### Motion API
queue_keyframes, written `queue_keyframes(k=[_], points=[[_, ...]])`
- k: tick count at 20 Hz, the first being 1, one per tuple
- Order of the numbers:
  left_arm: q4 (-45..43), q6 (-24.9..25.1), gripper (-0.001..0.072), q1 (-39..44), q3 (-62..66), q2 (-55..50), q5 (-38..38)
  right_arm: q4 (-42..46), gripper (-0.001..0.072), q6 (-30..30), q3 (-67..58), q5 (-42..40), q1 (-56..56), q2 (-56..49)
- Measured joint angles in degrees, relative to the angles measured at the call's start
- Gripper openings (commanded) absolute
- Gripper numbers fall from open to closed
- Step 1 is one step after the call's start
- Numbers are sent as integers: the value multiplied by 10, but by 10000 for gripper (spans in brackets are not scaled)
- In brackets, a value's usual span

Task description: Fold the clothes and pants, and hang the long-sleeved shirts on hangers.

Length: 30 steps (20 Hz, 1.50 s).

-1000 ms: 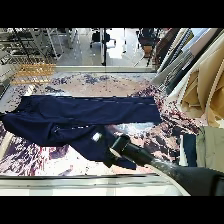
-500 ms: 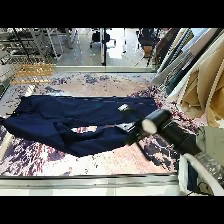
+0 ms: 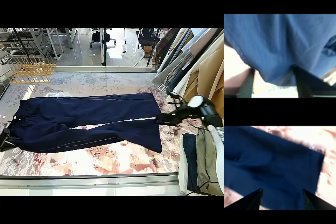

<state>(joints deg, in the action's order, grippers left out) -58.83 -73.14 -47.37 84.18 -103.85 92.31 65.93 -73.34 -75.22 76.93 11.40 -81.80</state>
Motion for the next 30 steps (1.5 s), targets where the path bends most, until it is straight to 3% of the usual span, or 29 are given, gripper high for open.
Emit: queue_keyframes(k=[4, 12, 15, 21, 25, 26, 28, 30], points=[[-4, -2, 539, -1, -28, 19, 2, -38, 563, -1, 73, 54, 71, 27], [7, -26, 539, -84, -62, 118, -62, -109, 562, -53, 321, 21, 166, 136], [48, -27, 539, -129, -107, 130, -111, -146, 497, -62, 388, -16, 198, 147], [118, -23, 536, -149, -175, 112, -248, -224, 506, -79, 457, -97, 215, 150], [162, -27, 535, -144, -185, 87, -322, -225, 504, -113, 468, -130, 217, 149], [173, -28, 522, -142, -186, 81, -334, -225, 501, -122, 469, -140, 217, 149], [196, -30, 367, -134, -187, 71, -357, -229, 456, -133, 470, -164, 211, 149], [212, -27, 326, -121, -188, 63, -371, -233, 441, -153, 471, -188, 197, 148]])
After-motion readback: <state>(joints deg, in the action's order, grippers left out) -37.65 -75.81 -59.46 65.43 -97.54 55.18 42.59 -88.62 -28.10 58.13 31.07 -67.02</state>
